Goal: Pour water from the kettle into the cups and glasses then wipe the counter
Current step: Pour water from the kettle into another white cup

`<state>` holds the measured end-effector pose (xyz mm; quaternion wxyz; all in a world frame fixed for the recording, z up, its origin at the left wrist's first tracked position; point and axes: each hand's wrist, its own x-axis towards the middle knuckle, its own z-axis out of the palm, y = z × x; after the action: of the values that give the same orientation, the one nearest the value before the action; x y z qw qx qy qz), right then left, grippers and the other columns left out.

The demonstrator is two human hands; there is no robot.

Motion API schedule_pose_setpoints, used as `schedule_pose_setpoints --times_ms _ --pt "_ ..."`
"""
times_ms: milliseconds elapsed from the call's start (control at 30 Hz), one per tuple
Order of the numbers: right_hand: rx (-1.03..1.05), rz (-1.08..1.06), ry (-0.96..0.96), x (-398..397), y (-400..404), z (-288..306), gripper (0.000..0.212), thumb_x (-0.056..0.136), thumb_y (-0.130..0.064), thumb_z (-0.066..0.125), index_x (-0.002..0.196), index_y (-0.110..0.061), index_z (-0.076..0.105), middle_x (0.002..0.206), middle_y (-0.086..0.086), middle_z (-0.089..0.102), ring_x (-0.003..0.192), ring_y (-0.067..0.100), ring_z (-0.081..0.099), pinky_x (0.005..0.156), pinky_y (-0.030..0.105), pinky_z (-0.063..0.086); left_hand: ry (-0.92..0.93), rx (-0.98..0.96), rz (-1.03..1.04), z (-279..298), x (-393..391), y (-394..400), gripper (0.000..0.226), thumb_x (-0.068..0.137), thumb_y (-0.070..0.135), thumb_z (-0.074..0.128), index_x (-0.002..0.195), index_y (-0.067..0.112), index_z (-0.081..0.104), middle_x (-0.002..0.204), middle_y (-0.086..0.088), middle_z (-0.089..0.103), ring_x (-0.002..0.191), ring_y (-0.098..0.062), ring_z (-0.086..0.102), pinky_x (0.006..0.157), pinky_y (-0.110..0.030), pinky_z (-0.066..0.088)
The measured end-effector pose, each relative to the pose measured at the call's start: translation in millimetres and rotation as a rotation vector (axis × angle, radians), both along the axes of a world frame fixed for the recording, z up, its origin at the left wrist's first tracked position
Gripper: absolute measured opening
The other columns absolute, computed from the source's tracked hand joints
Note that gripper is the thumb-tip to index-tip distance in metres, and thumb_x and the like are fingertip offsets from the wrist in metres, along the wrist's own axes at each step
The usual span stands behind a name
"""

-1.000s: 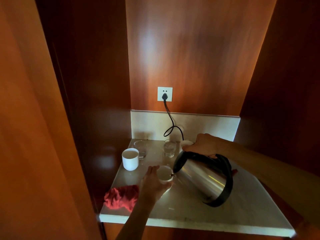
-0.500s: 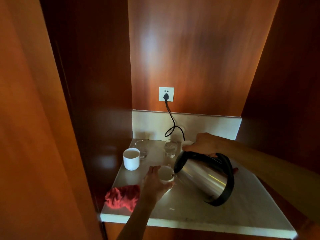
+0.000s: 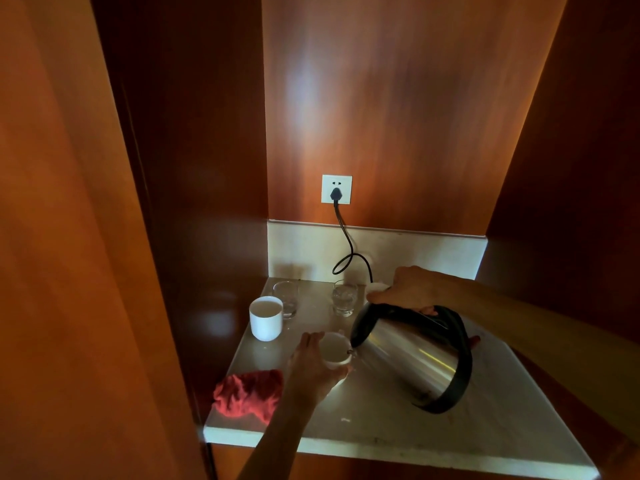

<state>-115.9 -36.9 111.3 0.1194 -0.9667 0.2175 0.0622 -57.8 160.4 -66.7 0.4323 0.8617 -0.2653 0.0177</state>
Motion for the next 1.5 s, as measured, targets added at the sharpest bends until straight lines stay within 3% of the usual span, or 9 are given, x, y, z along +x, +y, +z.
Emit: schedule_pose_setpoints --times_ms 167,333,433,633,1000,1133,1233,1500 --pt "0.008 -0.003 0.003 1 0 1 0.065 0.077 -0.077 0.059 0.078 -0.012 0.071 0.069 0.005 0.067 0.058 0.019 0.061 0.053 0.023 0.046 0.014 0.013 0.008 -1 0 -1 0.078 0.061 0.057 0.079 0.127 0.027 0.052 0.119 0.011 0.053 0.101 -0.004 0.054 0.083 -0.014 0.037" --pt "0.005 0.004 0.008 1 1 3 0.076 0.076 -0.078 0.057 0.08 -0.004 0.074 0.062 0.006 0.065 0.051 0.018 0.058 0.051 0.022 0.046 -0.002 0.017 0.027 -2 0 -2 0.078 0.057 0.06 0.076 0.124 0.028 0.053 0.116 0.011 0.054 0.104 -0.009 0.058 0.086 -0.019 0.044" --pt "-0.001 0.01 0.01 2 2 3 0.082 0.076 -0.079 0.057 0.089 -0.001 0.076 0.062 0.006 0.066 0.05 0.018 0.057 0.052 0.022 0.046 -0.009 0.001 0.018 -1 -1 -2 0.073 0.059 0.057 0.078 0.123 0.03 0.055 0.115 0.012 0.053 0.103 -0.007 0.057 0.084 -0.013 0.039" --pt "-0.027 0.015 0.028 4 4 6 0.064 0.08 -0.075 0.06 0.067 -0.012 0.066 0.05 0.0 0.059 0.035 0.012 0.05 0.052 0.024 0.046 -0.014 -0.001 0.024 -4 1 -1 0.075 0.059 0.059 0.079 0.123 0.029 0.055 0.115 0.012 0.053 0.103 -0.006 0.057 0.082 -0.011 0.035" --pt "-0.055 0.033 0.058 9 4 6 0.066 0.078 -0.077 0.058 0.063 -0.013 0.064 0.048 0.0 0.059 0.038 0.015 0.052 0.054 0.024 0.049 -0.02 -0.016 0.013 -8 4 -2 0.079 0.059 0.059 0.079 0.127 0.028 0.053 0.118 0.011 0.053 0.104 -0.007 0.056 0.084 -0.012 0.037" --pt "-0.055 0.041 0.074 10 5 7 0.066 0.079 -0.076 0.058 0.066 -0.012 0.065 0.053 0.003 0.062 0.043 0.018 0.055 0.054 0.024 0.05 -0.024 -0.003 0.02 -11 6 -2 0.083 0.055 0.064 0.076 0.126 0.028 0.052 0.117 0.011 0.054 0.103 -0.008 0.059 0.087 -0.02 0.046" --pt "-0.053 0.045 0.081 11 5 7 0.067 0.078 -0.077 0.057 0.069 -0.012 0.067 0.056 0.004 0.064 0.048 0.018 0.058 0.057 0.025 0.051 -0.03 -0.008 0.015 -12 6 -2 0.082 0.054 0.063 0.077 0.125 0.028 0.053 0.116 0.013 0.055 0.097 -0.004 0.057 0.084 -0.018 0.047" --pt "-0.049 0.063 0.118 11 7 11 0.068 0.079 -0.077 0.055 0.071 -0.011 0.066 0.056 0.005 0.062 0.043 0.018 0.053 0.052 0.023 0.046 -0.037 -0.028 0.059 -15 6 -3 0.082 0.05 0.066 0.077 0.122 0.034 0.054 0.116 0.017 0.056 0.101 -0.005 0.06 0.087 -0.027 0.051"
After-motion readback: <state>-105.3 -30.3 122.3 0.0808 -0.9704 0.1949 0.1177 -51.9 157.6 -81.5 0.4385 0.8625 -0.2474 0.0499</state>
